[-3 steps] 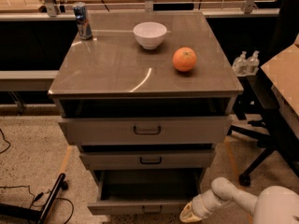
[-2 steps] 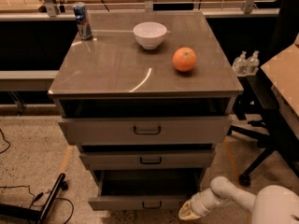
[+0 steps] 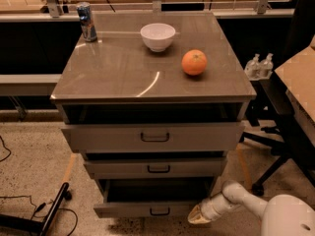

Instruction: Close bottom drawer

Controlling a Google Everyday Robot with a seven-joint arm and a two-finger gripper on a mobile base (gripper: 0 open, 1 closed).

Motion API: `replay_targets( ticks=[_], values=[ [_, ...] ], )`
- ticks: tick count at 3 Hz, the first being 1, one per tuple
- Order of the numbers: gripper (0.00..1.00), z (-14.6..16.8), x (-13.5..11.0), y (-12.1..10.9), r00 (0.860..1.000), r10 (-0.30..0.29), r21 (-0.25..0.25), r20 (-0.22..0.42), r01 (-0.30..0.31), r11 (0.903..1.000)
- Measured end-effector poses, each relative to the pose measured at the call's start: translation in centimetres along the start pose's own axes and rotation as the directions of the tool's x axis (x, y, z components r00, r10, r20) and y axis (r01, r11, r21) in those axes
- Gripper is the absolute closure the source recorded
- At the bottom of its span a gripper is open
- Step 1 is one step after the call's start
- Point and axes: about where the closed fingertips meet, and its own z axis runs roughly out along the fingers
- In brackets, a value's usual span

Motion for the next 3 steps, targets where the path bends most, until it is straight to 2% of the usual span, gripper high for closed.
replay_targets(
  ticks=[3],
  values=[
    [1.0, 4.0, 0.1, 2.9, 0.992, -0.06, 0.014, 0.112, 0.059, 0.9982]
  ],
)
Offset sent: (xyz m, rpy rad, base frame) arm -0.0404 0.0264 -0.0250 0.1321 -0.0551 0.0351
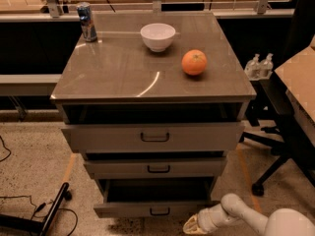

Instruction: Close bottom drawer

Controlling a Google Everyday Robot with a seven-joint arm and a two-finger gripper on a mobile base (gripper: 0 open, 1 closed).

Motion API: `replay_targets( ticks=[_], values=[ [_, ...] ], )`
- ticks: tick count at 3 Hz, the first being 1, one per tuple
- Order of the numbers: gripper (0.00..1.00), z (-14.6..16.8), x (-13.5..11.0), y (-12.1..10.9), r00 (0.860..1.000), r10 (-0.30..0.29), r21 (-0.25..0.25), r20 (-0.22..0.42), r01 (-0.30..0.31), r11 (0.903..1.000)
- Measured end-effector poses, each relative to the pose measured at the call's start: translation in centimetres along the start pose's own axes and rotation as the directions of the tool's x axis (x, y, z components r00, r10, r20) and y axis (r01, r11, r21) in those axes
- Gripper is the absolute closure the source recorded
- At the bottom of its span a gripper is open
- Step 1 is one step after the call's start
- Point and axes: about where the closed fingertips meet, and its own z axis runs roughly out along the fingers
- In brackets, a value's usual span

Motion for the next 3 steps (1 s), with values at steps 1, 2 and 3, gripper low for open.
replay_targets(
  ticks=[1, 2, 3],
  values=[
    [1.0, 1.0, 0.7, -0.4, 1.0, -0.019, 0.017, 0.019, 0.018, 0.9997],
    [1.0, 1.2, 1.1, -1.0, 0.999, -0.033, 0.045, 0.013, 0.032, 0.9985],
    [1.0, 1.0, 1.0, -1.9, 0.999, -0.051, 0.071, 0.0, 0.051, 0.9962]
  ],
)
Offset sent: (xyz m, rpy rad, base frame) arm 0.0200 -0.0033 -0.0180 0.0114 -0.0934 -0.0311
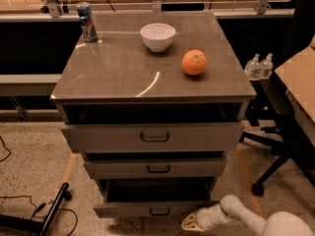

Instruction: Close bottom drawer

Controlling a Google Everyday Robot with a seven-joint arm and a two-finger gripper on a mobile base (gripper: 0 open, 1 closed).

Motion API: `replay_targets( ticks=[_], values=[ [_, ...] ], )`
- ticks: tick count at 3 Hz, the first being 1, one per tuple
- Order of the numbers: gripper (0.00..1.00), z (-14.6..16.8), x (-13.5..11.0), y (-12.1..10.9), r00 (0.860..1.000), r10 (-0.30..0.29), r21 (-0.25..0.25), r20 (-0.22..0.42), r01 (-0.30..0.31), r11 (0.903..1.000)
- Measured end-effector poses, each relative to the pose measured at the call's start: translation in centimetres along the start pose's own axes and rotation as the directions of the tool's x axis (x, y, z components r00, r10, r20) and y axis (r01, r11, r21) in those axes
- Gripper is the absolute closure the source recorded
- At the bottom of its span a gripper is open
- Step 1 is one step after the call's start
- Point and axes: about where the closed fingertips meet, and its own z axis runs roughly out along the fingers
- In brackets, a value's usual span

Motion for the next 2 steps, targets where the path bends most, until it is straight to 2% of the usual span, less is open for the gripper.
replay_targets(
  ticks=[2],
  values=[
    [1.0, -0.6, 0.5, -3.1, 0.999, -0.017, 0.046, -0.03, 0.019, 0.9988]
  ],
)
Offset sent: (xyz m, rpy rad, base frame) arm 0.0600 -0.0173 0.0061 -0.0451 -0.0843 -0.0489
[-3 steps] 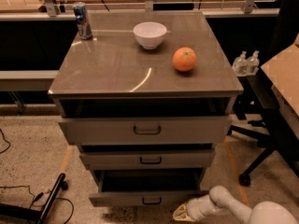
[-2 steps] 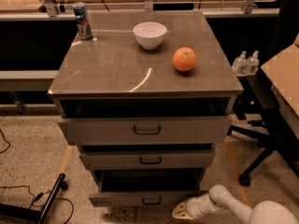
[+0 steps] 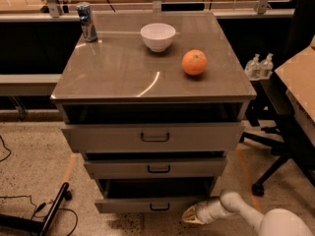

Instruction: Close bottom drawer

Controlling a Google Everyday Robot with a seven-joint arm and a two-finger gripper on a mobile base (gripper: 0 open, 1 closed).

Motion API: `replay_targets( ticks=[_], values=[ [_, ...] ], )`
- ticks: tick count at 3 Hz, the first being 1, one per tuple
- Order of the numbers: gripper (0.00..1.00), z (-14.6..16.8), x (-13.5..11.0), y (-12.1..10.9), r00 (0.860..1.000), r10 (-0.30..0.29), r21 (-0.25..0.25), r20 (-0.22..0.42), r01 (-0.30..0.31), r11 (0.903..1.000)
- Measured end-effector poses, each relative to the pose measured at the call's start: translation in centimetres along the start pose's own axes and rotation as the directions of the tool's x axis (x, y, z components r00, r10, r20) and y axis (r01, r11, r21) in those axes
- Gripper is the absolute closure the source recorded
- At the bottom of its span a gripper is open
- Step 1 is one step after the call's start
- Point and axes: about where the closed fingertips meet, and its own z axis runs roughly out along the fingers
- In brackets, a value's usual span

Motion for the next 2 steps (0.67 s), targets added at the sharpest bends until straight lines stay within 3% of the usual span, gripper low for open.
replay_targets(
  ticks=[2],
  values=[
    [1.0, -0.5, 0.5, -3.1, 1.0, -0.021, 0.026, -0.021, 0.021, 0.9994]
  ],
)
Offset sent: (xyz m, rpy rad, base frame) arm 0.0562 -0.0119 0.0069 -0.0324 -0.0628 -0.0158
